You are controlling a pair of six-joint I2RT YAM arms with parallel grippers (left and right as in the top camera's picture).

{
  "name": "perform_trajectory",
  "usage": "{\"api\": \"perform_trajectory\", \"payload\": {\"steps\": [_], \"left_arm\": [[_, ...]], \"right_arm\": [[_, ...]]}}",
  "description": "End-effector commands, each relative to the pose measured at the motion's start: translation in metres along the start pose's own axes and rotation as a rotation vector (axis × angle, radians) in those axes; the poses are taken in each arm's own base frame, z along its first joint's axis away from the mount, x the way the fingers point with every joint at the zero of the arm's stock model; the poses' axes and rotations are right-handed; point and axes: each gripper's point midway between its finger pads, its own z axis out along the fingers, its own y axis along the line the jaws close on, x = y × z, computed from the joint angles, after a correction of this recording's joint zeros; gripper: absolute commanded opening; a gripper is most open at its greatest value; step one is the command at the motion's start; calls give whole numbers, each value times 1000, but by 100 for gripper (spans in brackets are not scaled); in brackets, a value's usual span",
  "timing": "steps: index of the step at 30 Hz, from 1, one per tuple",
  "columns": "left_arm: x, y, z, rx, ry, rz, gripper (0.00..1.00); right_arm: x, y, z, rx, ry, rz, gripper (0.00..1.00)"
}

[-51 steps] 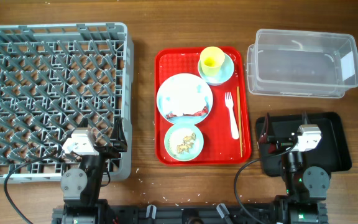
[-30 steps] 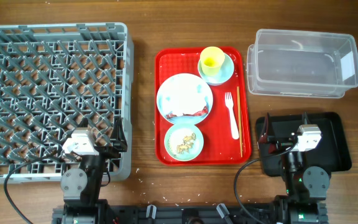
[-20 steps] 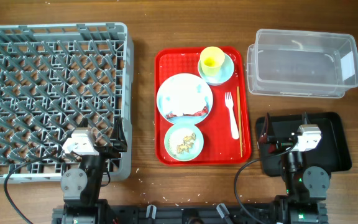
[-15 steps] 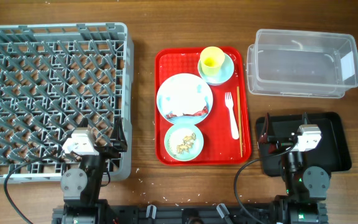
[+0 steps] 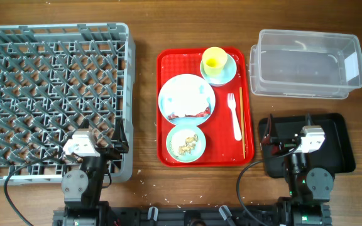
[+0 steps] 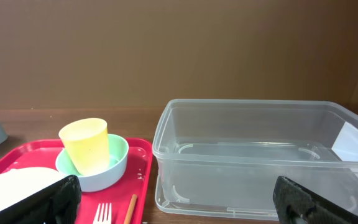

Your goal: Sort waste into correct bins and load items into the dishwasher rack

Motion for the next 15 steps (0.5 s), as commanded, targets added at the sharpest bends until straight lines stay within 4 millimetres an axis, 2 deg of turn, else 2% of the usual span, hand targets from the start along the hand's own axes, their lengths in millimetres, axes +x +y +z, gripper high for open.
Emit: {"api": "perform_trajectory", "payload": {"steps": [1,5,7,9,13,15], "left_arm": [[4,2,1,-9,8,19,100],[4,-1,1,8,11,-3,100],[-9,-30,-2,173,-23,-132,100],[-25,-56,-9,324,-57,-185,100],[-61,-97,-35,569,-189,-101,100],[-76,-110,-48,648,-259,-55,100]], "right_arm": [[1,0,0,4,3,8,100],[1,0,0,4,3,8,99],[1,0,0,4,3,8,100],[1,0,0,4,3,9,100],[1,0,0,4,3,8,100],[1,0,0,4,3,8,100]]}}
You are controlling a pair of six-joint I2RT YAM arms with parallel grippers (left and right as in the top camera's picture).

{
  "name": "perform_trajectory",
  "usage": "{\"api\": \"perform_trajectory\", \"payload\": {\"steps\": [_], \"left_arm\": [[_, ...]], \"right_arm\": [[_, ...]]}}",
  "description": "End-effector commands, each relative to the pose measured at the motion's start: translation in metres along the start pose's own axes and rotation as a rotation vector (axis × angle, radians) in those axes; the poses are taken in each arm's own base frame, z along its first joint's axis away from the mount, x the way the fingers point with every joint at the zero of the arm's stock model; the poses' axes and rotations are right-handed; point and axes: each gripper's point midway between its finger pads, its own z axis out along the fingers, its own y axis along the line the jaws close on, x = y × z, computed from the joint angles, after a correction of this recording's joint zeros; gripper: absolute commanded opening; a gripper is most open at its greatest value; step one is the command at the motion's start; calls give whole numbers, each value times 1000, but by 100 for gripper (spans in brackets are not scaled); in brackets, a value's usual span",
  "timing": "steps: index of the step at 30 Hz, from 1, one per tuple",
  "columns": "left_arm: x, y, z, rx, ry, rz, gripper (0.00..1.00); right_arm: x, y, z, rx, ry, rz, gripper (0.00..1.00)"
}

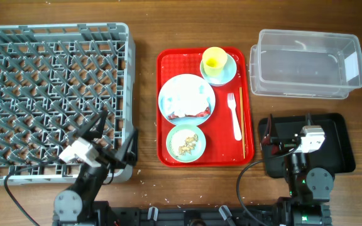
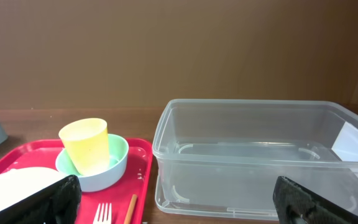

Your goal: Sort waste into correct bins and load items into the dishwasher rack

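A red tray [image 1: 247,81] holds a white plate [image 1: 184,93] with red-and-white waste [image 1: 193,113]. Also on it are a small bowl of food scraps [image 1: 186,143], a yellow cup [image 1: 214,59] inside a teal bowl [image 1: 230,71], a white fork [image 1: 234,116] and a wooden chopstick [image 1: 242,130]. The grey dishwasher rack [image 1: 52,94] fills the left side. My left gripper [image 1: 112,138] is open over the rack's near right corner, holding nothing. My right gripper [image 1: 288,127] is open over the black bin [image 1: 338,147]. In the right wrist view it [image 2: 178,205] faces the cup [image 2: 84,144].
A clear plastic bin [image 1: 307,63] stands at the back right, behind the black bin; the right wrist view shows the clear bin [image 2: 260,155] just beside the tray's edge. Crumbs lie on the wooden table near the tray's front.
My left arm has moved: its gripper now leans forward and right over the rack's near corner, fingers spread wider apart. The right arm and all items on the tray are unchanged.
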Motion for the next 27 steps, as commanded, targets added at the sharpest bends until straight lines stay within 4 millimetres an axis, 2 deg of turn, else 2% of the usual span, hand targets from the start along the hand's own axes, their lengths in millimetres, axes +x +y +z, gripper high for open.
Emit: {"api": "perform_trajectory", "payload": {"steps": [1,4,7,8,12,16,18,19,21,23,24,27], "left_arm": [[-14,-35,-3,171,-20,31,100],[-33,-41,3,157,2,69,100],[-42,-41,21,116,190,122,100],[-42,-38,30,102,303,130,100],[-39,-27,58,52,621,-25,100],[-17,-51,65,267,742,-206,100],[-7,-46,68,262,773,-240,100],[-4,-40,70,238,781,-239,100],[0,-18,73,107,780,-184,100],[-2,22,73,-121,761,-79,100],[-7,40,70,-227,744,-34,100],[-26,77,62,-481,644,-111,100]], "right_arm": [[1,0,0,3,3,8,100],[1,0,0,3,3,8,100],[1,0,0,3,3,7,100],[1,0,0,3,3,8,100],[1,0,0,3,3,7,100],[1,0,0,3,3,7,100],[1,0,0,3,2,8,100],[1,0,0,3,3,8,100],[1,0,0,3,3,8,100],[1,0,0,3,2,8,100],[1,0,0,3,3,8,100],[1,0,0,3,3,7,100]]}}
